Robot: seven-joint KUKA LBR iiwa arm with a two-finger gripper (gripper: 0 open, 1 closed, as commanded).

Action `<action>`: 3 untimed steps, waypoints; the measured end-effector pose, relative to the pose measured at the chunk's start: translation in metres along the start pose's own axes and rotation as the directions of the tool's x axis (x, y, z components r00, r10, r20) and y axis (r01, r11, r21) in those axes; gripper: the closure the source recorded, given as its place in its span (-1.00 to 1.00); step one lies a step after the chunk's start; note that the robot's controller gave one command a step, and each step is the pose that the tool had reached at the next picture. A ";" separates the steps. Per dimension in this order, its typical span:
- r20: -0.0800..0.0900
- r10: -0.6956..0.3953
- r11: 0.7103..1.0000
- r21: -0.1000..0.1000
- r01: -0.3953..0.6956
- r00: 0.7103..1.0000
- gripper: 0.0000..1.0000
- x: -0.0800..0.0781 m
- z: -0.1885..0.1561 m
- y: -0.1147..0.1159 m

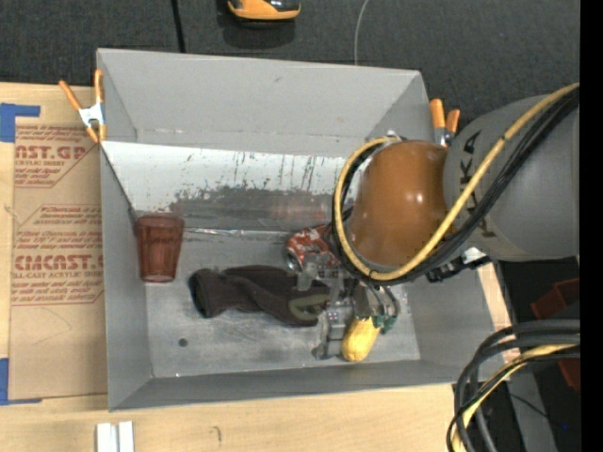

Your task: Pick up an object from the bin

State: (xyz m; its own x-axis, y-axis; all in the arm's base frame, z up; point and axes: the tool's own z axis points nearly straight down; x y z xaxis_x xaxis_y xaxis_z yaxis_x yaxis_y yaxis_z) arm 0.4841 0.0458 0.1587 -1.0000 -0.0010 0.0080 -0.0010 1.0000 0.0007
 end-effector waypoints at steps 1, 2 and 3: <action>0.008 0.000 1.000 0.000 0.000 1.000 -1.00 -0.002 -0.004 0.000; 0.014 0.087 0.996 -0.003 -0.087 0.996 1.00 -0.041 0.087 0.016; 0.014 0.088 0.996 -0.003 -0.088 0.996 1.00 -0.041 0.087 0.016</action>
Offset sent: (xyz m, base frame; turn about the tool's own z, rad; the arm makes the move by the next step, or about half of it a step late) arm 0.0388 0.0147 -0.0887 0.0883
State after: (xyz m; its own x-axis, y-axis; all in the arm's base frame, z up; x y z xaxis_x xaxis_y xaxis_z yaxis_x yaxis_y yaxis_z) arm 0.5247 0.0618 0.0714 -0.9962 0.0868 -0.0058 0.0868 0.9962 0.0031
